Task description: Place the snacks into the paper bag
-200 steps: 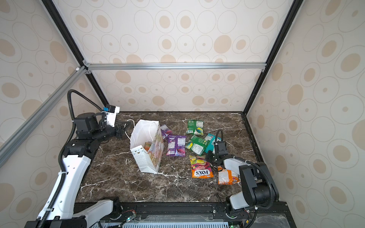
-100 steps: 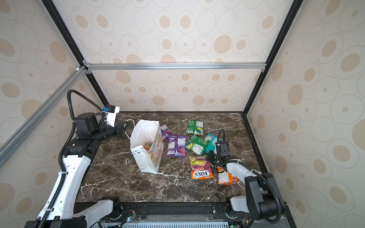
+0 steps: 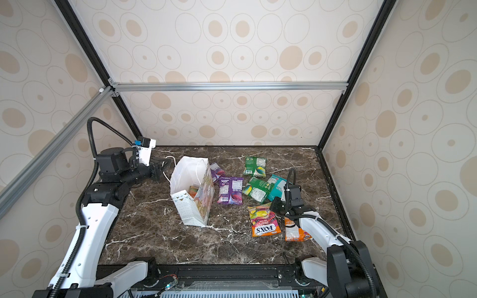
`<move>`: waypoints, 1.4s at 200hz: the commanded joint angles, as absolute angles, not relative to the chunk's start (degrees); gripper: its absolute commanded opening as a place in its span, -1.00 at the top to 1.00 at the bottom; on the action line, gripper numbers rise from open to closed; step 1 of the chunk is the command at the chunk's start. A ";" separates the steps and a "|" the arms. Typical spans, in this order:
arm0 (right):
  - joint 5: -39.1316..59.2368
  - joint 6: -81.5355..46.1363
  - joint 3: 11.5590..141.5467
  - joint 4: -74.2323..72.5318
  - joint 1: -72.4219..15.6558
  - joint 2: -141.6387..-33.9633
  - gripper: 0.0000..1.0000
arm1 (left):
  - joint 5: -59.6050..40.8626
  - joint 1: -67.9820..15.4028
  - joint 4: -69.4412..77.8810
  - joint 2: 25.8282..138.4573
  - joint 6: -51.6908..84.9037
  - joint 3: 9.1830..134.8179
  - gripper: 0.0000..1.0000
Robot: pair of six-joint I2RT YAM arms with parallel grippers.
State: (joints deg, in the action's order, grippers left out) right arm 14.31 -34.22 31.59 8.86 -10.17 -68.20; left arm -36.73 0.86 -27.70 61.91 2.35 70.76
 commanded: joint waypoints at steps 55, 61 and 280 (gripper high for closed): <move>17.13 -31.78 36.06 13.00 -10.02 -61.89 1.00 | -35.03 0.77 -24.92 59.95 3.34 70.57 1.00; 17.35 -31.73 36.32 13.18 -10.03 -61.64 1.00 | -34.90 0.79 -24.87 59.86 3.42 70.56 1.00; 19.01 -26.88 48.94 17.03 -15.67 -60.93 1.00 | -35.60 0.78 -25.00 59.15 3.06 70.48 1.00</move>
State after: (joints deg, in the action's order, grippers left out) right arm 19.44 -28.58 45.30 16.86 -14.87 -60.29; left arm -34.85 0.86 -26.83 60.42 3.20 70.17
